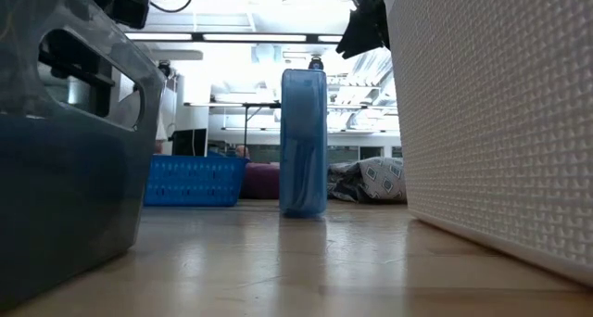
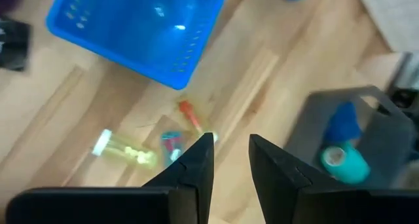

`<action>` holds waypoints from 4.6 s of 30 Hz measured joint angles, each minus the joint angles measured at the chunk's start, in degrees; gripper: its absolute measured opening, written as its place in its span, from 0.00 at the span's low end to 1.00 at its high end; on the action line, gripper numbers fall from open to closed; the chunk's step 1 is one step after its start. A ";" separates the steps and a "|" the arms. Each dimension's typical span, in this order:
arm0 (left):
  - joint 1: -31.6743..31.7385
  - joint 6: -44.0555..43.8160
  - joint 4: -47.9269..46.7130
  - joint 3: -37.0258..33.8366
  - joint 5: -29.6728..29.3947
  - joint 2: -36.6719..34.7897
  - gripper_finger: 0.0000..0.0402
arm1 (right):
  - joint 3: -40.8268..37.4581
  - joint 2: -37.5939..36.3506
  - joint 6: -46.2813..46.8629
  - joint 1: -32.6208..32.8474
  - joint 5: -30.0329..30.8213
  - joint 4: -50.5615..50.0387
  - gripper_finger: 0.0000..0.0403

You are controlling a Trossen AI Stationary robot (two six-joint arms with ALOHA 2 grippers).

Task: Pick & Place Medicine items
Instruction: Put the right yellow pill bottle into the blue bin

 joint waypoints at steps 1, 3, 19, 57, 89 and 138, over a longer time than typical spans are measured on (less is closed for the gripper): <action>-0.45 -0.48 -0.45 0.00 -0.88 0.51 0.23 | 0.00 0.00 -0.01 0.00 0.00 -0.02 0.27; -1.17 -1.07 -1.46 0.00 -1.87 1.70 0.23 | 0.00 0.00 0.01 0.00 0.00 0.03 0.27; -9.69 -16.60 -3.35 0.00 -9.32 10.29 0.23 | 0.00 0.01 -0.01 0.00 0.00 0.15 0.27; -18.71 -42.10 7.73 0.02 -6.04 28.99 0.23 | 0.00 0.00 -0.01 0.00 0.02 0.17 0.27; -17.53 -44.17 8.48 -0.02 -9.65 29.68 0.30 | 0.00 0.00 0.01 0.00 0.02 0.17 0.27; -17.81 -44.45 9.59 -0.11 -5.91 38.10 0.30 | -0.02 0.00 -0.01 0.00 0.01 0.62 0.27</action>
